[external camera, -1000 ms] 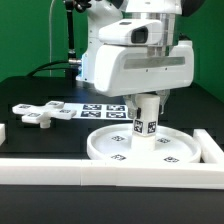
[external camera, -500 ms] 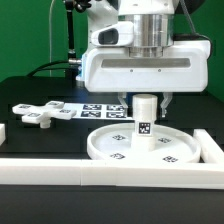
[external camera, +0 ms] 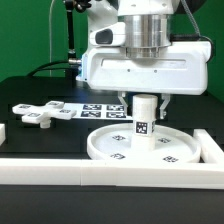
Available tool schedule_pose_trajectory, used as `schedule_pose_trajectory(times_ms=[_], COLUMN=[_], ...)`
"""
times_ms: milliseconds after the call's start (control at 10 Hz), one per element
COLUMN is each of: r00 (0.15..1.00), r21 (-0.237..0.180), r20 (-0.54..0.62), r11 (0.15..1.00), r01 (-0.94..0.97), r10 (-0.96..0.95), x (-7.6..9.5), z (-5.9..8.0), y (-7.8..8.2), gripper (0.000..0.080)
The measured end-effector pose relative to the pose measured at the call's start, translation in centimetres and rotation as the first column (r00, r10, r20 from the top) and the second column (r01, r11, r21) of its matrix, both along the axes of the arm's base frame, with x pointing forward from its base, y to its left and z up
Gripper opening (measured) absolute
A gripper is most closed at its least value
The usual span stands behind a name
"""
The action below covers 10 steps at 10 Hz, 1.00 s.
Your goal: Assemble round table
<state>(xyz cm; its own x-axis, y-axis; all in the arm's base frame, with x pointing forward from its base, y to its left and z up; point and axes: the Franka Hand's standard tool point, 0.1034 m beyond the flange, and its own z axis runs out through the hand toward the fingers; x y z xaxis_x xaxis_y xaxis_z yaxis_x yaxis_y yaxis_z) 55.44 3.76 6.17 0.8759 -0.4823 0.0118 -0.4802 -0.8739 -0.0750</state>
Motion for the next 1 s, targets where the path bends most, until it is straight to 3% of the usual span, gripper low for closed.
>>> schedule_pose_trajectory(times_ms=[300, 600, 800, 1000], r00=[0.969, 0.797, 0.634, 0.539], r21=[0.041, 0.074, 0.085, 0.082], r20=[-0.023, -0.084, -0.136, -0.160], r11=[0.968, 0.794, 0.629, 0.533], r01=[0.248, 0.603, 0.773, 0.842], r10=[-0.247, -0.598, -0.761, -0.827], x=[0.00, -0.11, -0.19, -0.17], z=[-0.04, -0.10, -0.14, -0.13], y=[-0.14, 0.06, 0.10, 0.23], gripper=[0.0410, 0.0410, 0.0410, 0.0410])
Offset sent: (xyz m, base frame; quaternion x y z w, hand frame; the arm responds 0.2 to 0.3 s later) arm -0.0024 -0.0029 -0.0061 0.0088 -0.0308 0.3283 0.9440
